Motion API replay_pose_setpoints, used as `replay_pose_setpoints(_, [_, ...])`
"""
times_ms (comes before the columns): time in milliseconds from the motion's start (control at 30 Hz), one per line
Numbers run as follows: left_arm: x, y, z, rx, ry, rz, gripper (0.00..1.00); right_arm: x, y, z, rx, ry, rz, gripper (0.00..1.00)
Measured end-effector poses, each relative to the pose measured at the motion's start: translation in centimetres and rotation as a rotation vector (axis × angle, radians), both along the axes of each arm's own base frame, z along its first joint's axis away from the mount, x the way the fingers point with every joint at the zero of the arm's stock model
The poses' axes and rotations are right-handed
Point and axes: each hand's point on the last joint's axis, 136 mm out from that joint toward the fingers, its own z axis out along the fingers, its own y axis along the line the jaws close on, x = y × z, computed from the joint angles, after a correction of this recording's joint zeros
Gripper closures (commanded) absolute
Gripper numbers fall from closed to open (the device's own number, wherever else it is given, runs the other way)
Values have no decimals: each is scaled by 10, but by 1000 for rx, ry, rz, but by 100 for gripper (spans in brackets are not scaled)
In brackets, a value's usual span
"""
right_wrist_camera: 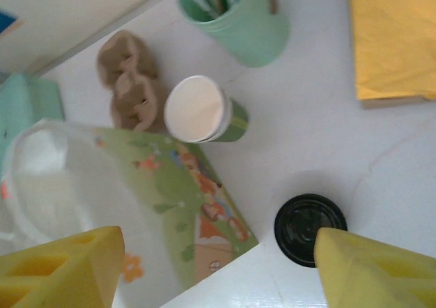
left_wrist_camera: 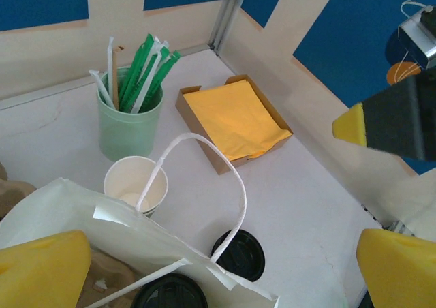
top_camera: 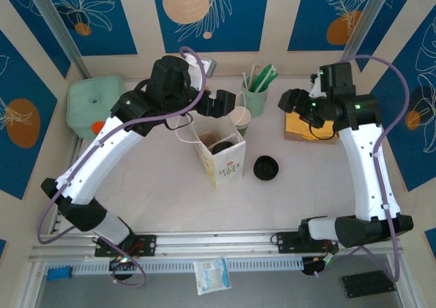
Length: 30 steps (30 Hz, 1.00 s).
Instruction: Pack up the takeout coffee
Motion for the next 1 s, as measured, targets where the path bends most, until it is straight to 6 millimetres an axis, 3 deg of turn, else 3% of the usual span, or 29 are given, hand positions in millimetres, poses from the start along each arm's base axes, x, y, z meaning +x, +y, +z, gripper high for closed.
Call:
replay_pose_setpoints(133, [0, -3, -4, 22, -11, -13, 1, 8, -38, -37, 54, 78, -149, 28])
replay_pose_setpoints(500, [3, -6, -5, 47, -50, -34, 1, 29, -91, -132, 208, 258, -405, 32])
replay_pose_setpoints(800, [19, -33, -32, 73, 1, -77, 1, 52, -119, -174, 296, 311, -525, 36])
replay_pose_setpoints(1000, [28, -54, -34, 68, -2, -109, 1, 61, -124, -210, 346, 376, -566, 39])
